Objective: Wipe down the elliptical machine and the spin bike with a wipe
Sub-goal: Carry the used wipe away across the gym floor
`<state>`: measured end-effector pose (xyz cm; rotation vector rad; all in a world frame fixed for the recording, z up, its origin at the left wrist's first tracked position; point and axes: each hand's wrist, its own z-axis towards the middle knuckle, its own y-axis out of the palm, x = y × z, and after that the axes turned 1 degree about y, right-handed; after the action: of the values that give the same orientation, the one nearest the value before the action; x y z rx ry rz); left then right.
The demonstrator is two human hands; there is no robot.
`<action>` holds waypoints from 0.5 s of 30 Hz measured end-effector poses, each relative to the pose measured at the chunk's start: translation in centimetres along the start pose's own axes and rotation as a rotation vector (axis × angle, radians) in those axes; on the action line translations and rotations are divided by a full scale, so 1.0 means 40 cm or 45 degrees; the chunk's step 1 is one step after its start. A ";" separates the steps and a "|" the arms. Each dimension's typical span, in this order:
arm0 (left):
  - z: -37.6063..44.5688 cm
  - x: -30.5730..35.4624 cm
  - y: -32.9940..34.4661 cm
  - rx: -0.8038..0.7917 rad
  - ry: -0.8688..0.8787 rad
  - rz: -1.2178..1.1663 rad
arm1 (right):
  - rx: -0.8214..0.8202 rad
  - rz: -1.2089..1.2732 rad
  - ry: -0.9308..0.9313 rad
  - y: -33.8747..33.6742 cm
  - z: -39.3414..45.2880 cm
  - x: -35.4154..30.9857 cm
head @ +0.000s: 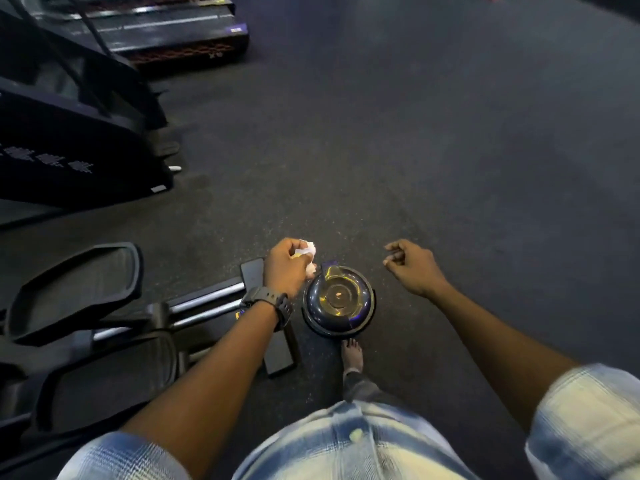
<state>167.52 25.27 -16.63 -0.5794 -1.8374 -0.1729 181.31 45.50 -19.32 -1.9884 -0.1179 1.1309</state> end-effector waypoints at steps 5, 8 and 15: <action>0.044 0.016 0.041 -0.050 0.002 0.025 | 0.025 -0.013 0.033 -0.011 0.035 0.012; 0.058 0.007 0.060 -0.076 0.016 0.093 | 0.018 -0.021 0.061 -0.012 0.045 0.022; 0.075 -0.065 0.107 -0.079 -0.048 0.248 | -0.025 -0.033 0.075 0.014 0.058 0.034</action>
<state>167.57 29.40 -20.78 -0.8053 -1.8050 -0.0889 180.21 47.16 -21.20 -2.0299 -0.1239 1.0573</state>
